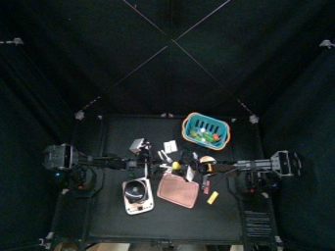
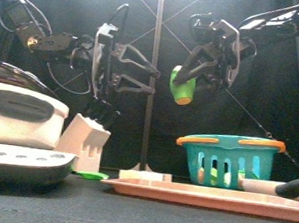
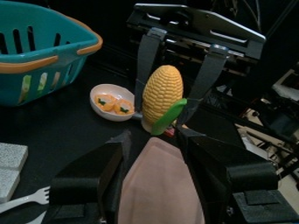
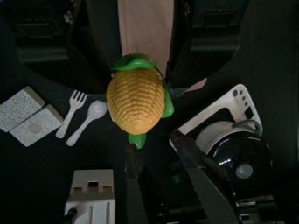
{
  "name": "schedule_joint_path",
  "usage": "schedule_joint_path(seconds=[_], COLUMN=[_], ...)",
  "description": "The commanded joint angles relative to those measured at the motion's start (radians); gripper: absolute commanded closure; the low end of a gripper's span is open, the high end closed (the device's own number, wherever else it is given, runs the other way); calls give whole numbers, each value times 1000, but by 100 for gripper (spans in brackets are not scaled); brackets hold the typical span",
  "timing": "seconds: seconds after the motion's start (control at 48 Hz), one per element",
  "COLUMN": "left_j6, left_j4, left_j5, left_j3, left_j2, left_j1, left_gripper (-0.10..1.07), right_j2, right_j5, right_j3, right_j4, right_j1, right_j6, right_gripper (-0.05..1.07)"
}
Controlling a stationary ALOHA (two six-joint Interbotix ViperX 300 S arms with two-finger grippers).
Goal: Remove corn husk
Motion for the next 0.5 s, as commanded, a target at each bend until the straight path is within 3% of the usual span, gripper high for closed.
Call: schedule_joint_path(seconds=[0.0,0.292,0.479], left_j6=[9,213,236], left_j4=[-2,32,-23], left_j5=[-18,-75,-104], left_j3=[-34,-41,-61], left_j2=[2,2,8], left_j1=[8,11,-3], left_gripper=[14,14,11], right_j2=[-9,11,21], right_j5=[-11,-48,-51], right_j3=[-14,-6,-8], right_j4=[3,18,17], right_j1=[-6,2,-3], right_j6=[2,-2,-2], right_gripper=[41,41,41])
